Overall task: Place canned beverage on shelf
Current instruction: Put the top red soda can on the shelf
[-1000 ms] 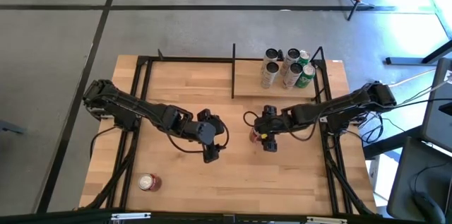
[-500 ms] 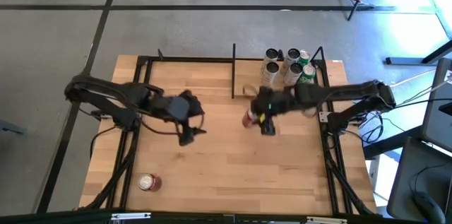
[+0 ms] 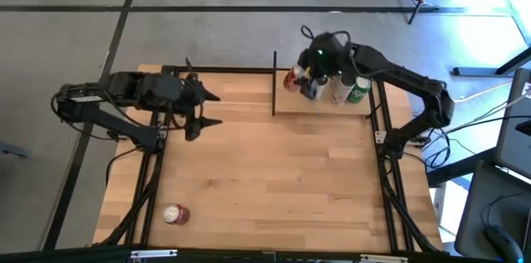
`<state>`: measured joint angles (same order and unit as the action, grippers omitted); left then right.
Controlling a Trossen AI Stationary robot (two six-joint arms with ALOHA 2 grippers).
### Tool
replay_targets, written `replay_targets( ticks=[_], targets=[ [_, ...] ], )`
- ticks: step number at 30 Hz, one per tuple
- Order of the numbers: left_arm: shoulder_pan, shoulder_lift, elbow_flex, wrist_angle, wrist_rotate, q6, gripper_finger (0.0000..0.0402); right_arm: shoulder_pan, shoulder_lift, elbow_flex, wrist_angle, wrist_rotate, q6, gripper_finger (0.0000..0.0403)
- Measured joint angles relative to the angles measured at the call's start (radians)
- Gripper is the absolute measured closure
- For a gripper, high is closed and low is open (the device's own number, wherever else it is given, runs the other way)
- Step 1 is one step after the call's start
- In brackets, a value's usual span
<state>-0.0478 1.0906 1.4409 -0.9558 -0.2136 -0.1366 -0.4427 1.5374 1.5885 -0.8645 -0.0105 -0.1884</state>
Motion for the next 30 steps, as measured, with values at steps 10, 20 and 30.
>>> replay_targets(
  ticks=[10, 20, 30],
  targets=[
    [0.059, -0.006, -0.001, 0.008, -0.013, 0.034, 0.0083, -0.105, 0.223, 0.155, -0.096, -0.035, -0.077, 0.0148],
    [0.097, -0.007, -0.001, -0.002, -0.013, 0.032, 0.0083, -0.143, 0.324, 0.145, -0.08, -0.035, -0.132, 0.0148],
    [0.102, -0.007, -0.001, -0.002, -0.014, 0.035, 0.0083, -0.14, 0.389, 0.145, -0.067, -0.062, -0.13, 0.0148]
  ],
)
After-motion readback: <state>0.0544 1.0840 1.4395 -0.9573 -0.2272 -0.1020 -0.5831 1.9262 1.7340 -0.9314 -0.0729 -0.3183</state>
